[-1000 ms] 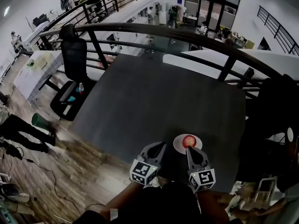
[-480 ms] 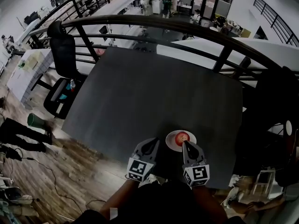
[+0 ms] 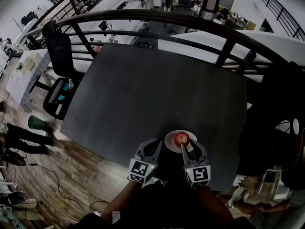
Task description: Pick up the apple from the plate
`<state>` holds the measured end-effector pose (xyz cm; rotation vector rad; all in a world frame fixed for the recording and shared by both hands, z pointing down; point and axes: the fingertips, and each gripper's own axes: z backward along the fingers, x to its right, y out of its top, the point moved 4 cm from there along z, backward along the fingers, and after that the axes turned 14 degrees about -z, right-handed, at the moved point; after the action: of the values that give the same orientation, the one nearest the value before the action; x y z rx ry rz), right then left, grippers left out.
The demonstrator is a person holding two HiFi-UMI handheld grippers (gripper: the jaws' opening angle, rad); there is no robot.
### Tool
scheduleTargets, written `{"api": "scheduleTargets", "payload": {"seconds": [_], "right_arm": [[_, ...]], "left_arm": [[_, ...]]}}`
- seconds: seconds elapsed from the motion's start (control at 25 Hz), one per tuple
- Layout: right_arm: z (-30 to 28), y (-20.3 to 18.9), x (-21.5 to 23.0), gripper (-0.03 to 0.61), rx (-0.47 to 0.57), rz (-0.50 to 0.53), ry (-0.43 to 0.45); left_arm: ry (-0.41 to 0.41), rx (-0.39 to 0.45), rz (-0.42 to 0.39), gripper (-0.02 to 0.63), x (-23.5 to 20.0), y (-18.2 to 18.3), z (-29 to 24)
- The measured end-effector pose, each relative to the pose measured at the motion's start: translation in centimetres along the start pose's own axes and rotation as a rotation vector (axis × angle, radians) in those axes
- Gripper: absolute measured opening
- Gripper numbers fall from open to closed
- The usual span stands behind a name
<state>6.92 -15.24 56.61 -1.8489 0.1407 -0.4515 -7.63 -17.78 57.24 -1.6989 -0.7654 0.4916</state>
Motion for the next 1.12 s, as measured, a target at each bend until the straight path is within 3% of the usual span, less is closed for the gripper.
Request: {"api": "scheduleTargets", "payload": {"seconds": [0.48,0.76,1.12], "right_arm": [[-3.6,-4.6,2.3,0.365,-0.134,-0.019,-0.036],[-5.4,-7.0,2.8,0.399,-0.249,-0.016,-0.039],[-6.8,-8.7,3.4,0.400,-0.318,-0.035,-0.051]], "left_arm": [[0.030,-0.022,0.002,0.026,-0.1,-0.5,-0.3],[0.051,-0.040,0.009,0.026,-0.6,-1.1,-0.1],[0.060,-0.071,0.017,0.026,-0.9,-2.3,-0.2]]}}
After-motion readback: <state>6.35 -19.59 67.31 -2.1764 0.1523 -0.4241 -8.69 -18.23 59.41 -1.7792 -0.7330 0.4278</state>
